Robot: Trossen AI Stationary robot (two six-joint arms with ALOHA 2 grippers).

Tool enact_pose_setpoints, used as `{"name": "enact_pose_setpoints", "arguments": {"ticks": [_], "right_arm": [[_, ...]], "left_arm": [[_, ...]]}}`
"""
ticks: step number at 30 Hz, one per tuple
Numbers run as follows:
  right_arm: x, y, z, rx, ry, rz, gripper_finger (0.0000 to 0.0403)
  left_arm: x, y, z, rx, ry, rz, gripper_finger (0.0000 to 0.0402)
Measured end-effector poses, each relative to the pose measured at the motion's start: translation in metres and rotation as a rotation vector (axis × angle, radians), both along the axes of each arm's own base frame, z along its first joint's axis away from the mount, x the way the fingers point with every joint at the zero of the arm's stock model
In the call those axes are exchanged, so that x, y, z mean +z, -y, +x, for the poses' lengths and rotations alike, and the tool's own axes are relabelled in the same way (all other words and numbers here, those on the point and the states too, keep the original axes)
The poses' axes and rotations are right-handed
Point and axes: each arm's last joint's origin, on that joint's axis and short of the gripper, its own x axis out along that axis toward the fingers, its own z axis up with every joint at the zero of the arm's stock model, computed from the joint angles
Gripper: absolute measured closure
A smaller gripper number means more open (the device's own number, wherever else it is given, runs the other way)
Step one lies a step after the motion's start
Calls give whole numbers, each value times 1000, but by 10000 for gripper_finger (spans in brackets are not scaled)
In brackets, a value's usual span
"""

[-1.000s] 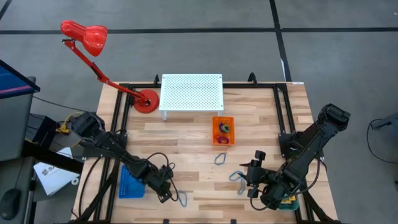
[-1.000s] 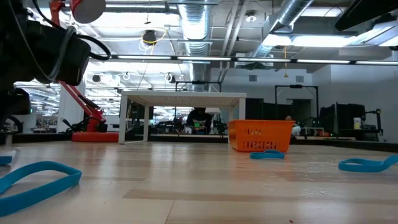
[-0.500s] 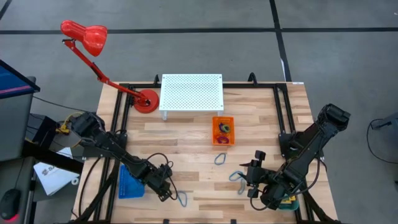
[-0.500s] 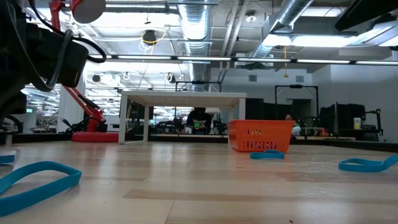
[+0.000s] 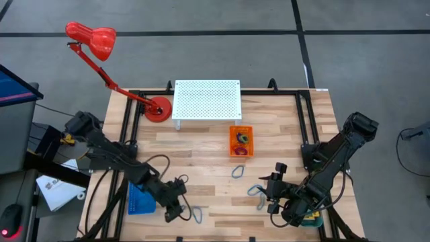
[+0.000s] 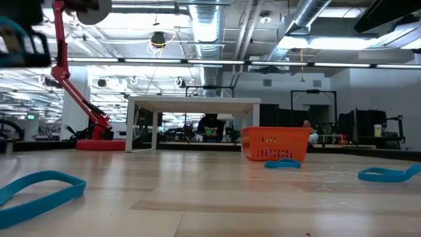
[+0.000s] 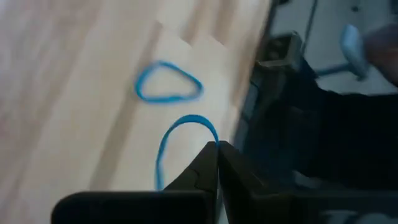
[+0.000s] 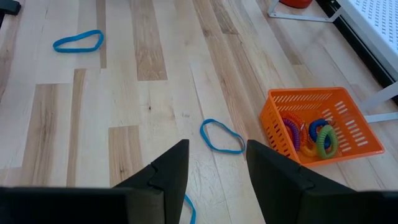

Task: Pick & Place Office Desk Supplies
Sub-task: Put the blue rubber band into the blue bin

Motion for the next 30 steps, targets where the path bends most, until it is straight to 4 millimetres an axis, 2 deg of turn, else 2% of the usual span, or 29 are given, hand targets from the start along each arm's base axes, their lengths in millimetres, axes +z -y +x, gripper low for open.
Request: {"name": "enact_pose_setpoints", "arguments": {"ticks": [3,10,14,19,25,30], "right_arm": [[0,0,0,0,0,0,246],[0,0,0,-1,0,0,246],[0,0,0,-1,0,0,246],[0,0,0,-1,0,0,246],[0,0,0,-1,0,0,246],[0,0,0,-2,1,2,246]], "left_arm": [[16,-1,-12,-9,-32,-83,401],[42,-6,-54,48,-282,-251,401],[48,-13,-77,129,-424,-243,401],[38,-21,-92,261,-531,-94,401],[16,-18,-89,343,-653,47,401],[-4,-11,-85,300,-752,129,394]]}}
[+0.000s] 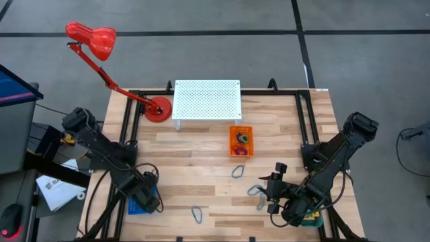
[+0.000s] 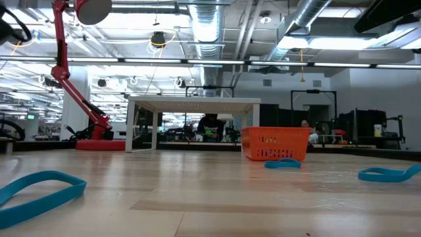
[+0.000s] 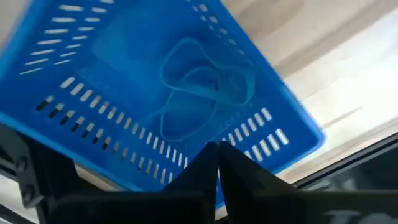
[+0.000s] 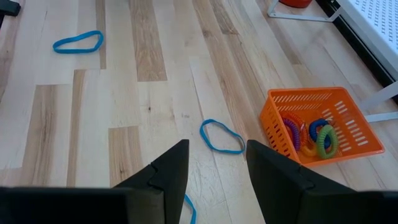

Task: Pick & Place Office Desk Supplies
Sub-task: Put the blue rubber band into the blue bin

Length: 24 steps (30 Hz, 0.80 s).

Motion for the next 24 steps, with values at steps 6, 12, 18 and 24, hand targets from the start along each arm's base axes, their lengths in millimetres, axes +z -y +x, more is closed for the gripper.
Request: {"name": "enact_pose_setpoints", "arguments": {"ticks": [6,12,18,24], "right_arm": [[0,0,0,0,1,1,246],[0,0,0,0,0,0,246],[0,0,0,2,-1,-2,246],[0,0,0,2,0,-2,246]], "left_arm": [[-7,3,2,-65,-23,1,333],[-5,1,0,-85,-21,7,261],[-3,4,3,-140,31,-38,224],[20,6,5,-147,201,-176,230]]}}
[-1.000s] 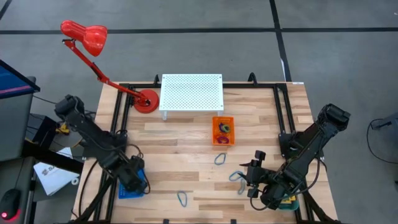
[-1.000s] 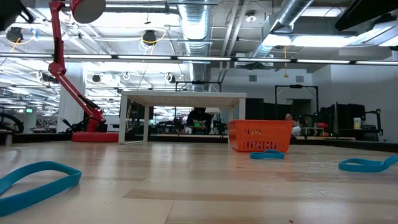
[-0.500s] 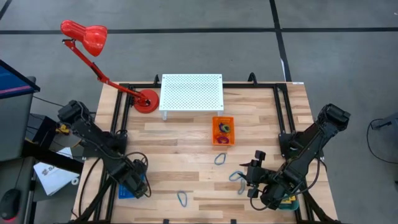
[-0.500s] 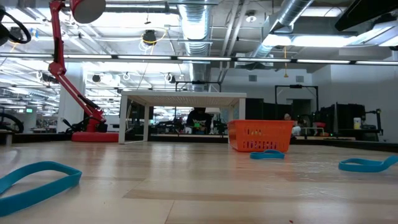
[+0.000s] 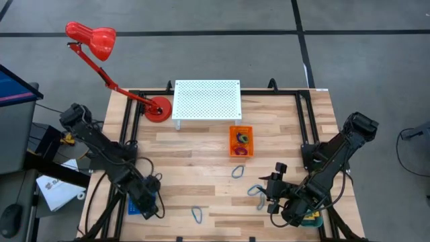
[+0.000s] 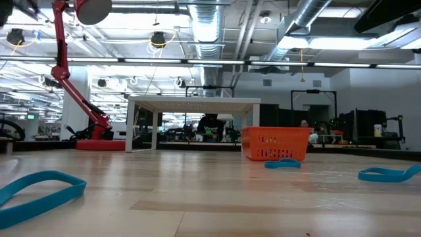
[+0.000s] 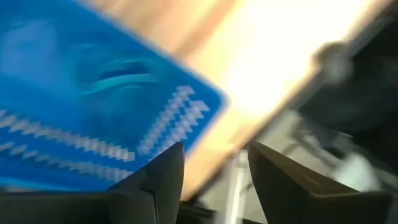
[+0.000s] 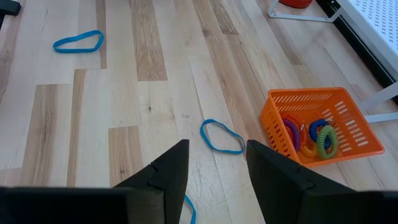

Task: Pick & Place Office Desk Supplies
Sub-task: Put the blue rubber band into the blue bin

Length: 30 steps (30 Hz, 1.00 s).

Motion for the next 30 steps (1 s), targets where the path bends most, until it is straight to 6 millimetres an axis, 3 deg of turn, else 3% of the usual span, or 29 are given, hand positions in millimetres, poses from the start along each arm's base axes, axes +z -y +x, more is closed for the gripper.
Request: {"name": "enact_pose_setpoints", "arguments": {"ticks": [4,8,12,18,22,26,30], "right_arm": [[0,0,0,0,0,0,246],[0,0,0,0,0,0,246],[0,0,0,0,-1,-1,246],[0,0,0,0,-1,-1,246],[0,0,0,0,-1,-1,246],[0,0,0,-1,-4,-4,246],[0,0,0,-1,-4,-4,246]], "left_arm": [[21,2,6,11,245,-85,238],[42,9,23,-53,637,-110,244],[56,21,49,-134,1051,-42,242],[59,40,99,-305,1619,172,229],[50,53,128,-508,1564,395,222],[39,57,143,-703,1159,656,219],[38,54,144,-752,836,800,219]]}}
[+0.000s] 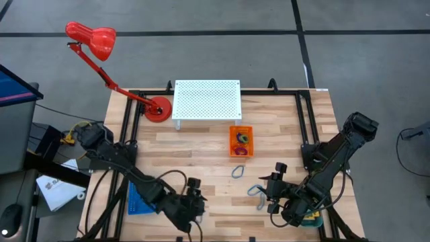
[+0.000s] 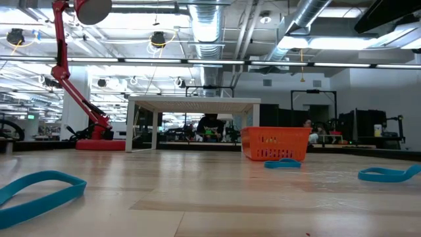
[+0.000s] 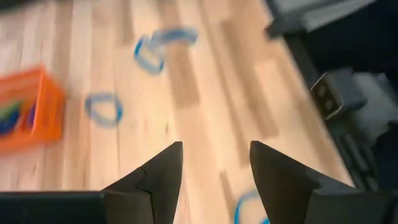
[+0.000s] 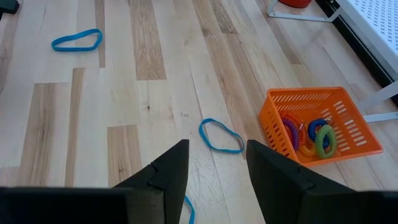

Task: Pick & Place Office Desk Supplies
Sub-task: Put the blue rubber band into the blue bin

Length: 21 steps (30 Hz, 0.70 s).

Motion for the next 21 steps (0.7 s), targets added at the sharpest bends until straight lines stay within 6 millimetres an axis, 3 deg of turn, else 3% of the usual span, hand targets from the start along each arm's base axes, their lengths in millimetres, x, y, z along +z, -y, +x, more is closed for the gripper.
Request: {"name": "enact_pose_setpoints", "arguments": {"ticks": [4,13,21], "right_arm": [[0,0,0,0,0,1,246],[0,0,0,-1,1,2,246],[-7,2,-1,0,-7,-8,246]], "left_arm": [[-10,-2,-3,99,-135,1,217],[-74,11,6,122,-383,-7,217],[-82,14,11,131,-356,-21,236]]}}
